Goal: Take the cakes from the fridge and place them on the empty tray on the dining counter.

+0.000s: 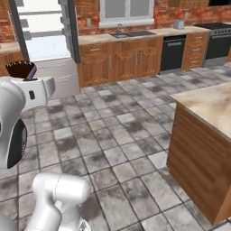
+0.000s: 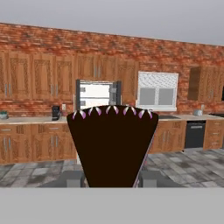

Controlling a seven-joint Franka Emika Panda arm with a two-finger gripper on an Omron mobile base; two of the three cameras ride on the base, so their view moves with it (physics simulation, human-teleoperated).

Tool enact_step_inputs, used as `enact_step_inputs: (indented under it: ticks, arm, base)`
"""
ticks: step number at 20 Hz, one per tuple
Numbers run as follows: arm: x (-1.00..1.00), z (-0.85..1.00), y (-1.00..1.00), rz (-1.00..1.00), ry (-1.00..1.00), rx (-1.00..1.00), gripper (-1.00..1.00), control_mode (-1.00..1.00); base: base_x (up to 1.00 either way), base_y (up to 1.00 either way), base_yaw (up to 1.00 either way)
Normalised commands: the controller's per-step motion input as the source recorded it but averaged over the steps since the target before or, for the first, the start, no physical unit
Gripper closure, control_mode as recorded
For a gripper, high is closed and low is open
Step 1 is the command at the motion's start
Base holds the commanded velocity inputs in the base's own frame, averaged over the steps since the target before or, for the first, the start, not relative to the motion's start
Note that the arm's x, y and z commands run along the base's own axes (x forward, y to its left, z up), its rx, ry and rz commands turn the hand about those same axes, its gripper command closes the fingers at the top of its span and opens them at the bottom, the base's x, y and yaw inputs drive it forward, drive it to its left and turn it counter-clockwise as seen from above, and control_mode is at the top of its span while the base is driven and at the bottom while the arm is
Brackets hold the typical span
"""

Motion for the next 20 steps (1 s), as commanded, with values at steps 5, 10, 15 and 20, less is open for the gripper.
enact_step_inputs:
  ticks: [5,10,15,20]
  arm:
    - [0.00,0.00,0.00,0.00,0.00,0.00,1.00,1.00]
    - [0.00,0.00,0.00,0.00,0.00,0.00,1.00,1.00]
    - [0.00,0.00,0.00,0.00,0.00,0.00,1.00,1.00]
    - [0.00,0.00,0.00,0.00,0.00,0.00,1.00,1.00]
  base:
    - [-0.73,-0.88,-0.09]
    - [-0.42,-0.99,-0.05]
    - [-0.02,-1.00,0.00]
    - [0.14,-1.00,0.07]
